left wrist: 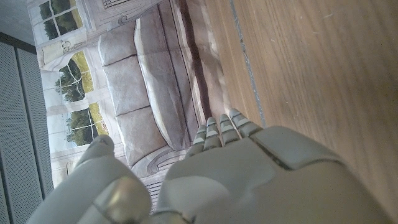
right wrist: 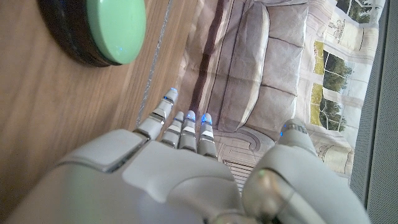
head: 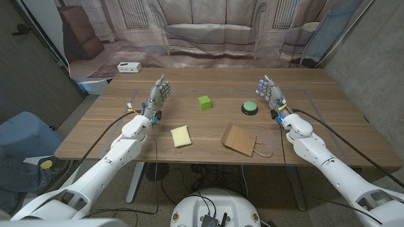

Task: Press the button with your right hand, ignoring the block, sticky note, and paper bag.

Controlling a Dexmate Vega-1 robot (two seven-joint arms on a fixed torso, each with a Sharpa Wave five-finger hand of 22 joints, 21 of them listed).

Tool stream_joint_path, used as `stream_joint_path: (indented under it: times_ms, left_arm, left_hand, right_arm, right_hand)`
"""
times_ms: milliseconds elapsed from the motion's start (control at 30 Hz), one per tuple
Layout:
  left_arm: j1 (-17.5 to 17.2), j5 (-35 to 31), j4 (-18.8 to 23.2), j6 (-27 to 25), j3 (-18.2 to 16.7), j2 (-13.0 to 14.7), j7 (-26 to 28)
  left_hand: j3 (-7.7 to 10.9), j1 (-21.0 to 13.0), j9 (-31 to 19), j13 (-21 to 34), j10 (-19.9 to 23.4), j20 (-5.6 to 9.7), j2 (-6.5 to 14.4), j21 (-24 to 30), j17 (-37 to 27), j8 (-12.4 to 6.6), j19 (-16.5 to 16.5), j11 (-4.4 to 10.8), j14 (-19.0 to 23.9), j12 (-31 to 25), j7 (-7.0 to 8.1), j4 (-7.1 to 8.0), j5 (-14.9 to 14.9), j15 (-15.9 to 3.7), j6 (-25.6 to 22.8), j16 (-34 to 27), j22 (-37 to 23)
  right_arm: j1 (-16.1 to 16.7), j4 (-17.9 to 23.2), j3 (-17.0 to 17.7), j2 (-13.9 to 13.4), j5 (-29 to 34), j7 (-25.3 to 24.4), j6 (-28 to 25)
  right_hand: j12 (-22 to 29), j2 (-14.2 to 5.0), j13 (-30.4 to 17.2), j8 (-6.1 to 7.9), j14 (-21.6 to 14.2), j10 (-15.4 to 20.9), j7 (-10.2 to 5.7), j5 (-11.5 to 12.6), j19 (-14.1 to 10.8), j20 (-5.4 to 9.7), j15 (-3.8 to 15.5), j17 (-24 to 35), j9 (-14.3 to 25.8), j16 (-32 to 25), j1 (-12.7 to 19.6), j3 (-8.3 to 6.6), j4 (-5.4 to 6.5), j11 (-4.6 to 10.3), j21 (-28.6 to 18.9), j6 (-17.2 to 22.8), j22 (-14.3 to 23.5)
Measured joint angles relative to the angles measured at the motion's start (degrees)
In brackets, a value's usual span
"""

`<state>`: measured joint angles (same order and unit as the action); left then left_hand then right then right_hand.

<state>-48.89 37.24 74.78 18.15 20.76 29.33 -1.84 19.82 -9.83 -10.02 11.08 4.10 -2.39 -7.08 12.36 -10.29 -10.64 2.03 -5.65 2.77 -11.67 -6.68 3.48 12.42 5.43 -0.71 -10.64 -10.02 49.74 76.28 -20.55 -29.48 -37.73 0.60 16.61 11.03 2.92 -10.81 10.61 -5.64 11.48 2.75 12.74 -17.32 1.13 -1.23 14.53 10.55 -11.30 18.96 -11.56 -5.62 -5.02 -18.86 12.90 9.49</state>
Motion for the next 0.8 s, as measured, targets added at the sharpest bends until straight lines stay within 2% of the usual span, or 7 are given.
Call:
stream_joint_path:
  times_ms: [300,400,500,600,800]
  left_arm:
    - [-1.0,-0.1,1.9,0.2,-0.4,1.1,0.0]
    - [-1.7,-0.5,3.3,0.2,-0.5,1.7,0.2]
    - [-2.3,-0.8,4.5,0.4,-0.7,2.2,0.4]
    - [-2.8,-1.3,5.4,0.6,-0.8,2.7,0.8]
    - [-4.2,-1.9,7.6,0.6,-1.3,3.9,1.5]
  left_hand:
    - [0.0,0.0,0.0,0.0,0.3,0.0,0.0,0.0,0.0,0.0,0.0,-0.3,0.2,-0.2,-0.32,0.0,0.0,0.2,-0.4,0.0,0.0]
    - [0.0,-0.5,0.0,0.0,0.9,-0.31,0.5,0.0,0.1,-0.44,0.3,-0.28,0.7,-0.4,-0.08,0.0,0.0,0.3,-0.7,-0.2,0.0]
    - [0.22,-0.7,0.0,0.0,1.4,-0.37,0.7,0.0,0.2,-0.44,0.7,-0.31,1.6,-0.7,-0.37,-0.22,0.0,0.3,-1.5,-0.4,0.0]
    - [0.29,-1.1,0.0,0.0,2.1,-0.63,1.1,0.0,0.2,-0.86,1.0,-0.54,2.3,-0.7,-0.36,-0.3,0.0,0.41,-2.5,-0.6,0.0]
    - [0.45,-1.2,0.0,-0.1,2.6,-0.68,1.2,0.0,0.2,-0.89,1.4,-0.69,2.6,-1.1,-0.4,-0.46,0.0,0.09,-3.3,-0.6,0.0]
  right_arm:
    - [0.5,0.1,0.2,0.0,-0.1,-0.1,1.6]
    - [2.0,1.3,0.8,-0.5,0.2,-0.3,2.5]
    - [2.7,2.1,1.1,-0.9,0.5,-0.3,3.4]
    - [3.1,2.5,1.2,-1.2,0.8,-0.3,4.1]
    - [3.8,3.1,1.4,-1.7,1.6,0.6,6.1]
  right_hand:
    - [0.0,0.02,0.0,0.0,-0.2,0.2,0.0,0.0,0.0,0.01,0.22,0.0,0.0,0.0,0.0,0.0,0.0,0.25,0.0,0.0,0.0]
    - [0.2,0.27,0.0,0.06,-0.3,0.5,-0.03,0.0,-0.2,0.2,0.31,-0.2,0.0,0.0,-0.3,0.0,0.0,0.48,0.2,0.0,0.0]
    - [0.2,0.52,0.0,0.76,-0.6,0.7,-1.2,0.0,-0.2,0.2,0.62,-0.4,0.0,0.0,-0.5,0.27,-0.02,0.74,0.5,1.2,0.0]
    - [0.2,0.7,0.0,1.06,-0.6,0.9,-1.53,0.0,-0.2,0.2,0.62,-0.4,0.0,-0.4,-0.7,0.41,0.11,0.92,0.5,2.4,0.0]
    - [0.2,0.92,0.0,0.86,-0.9,1.1,-1.53,0.0,-0.7,0.1,0.92,-0.7,0.0,-0.4,-0.9,0.57,0.27,1.37,0.9,1.9,0.0]
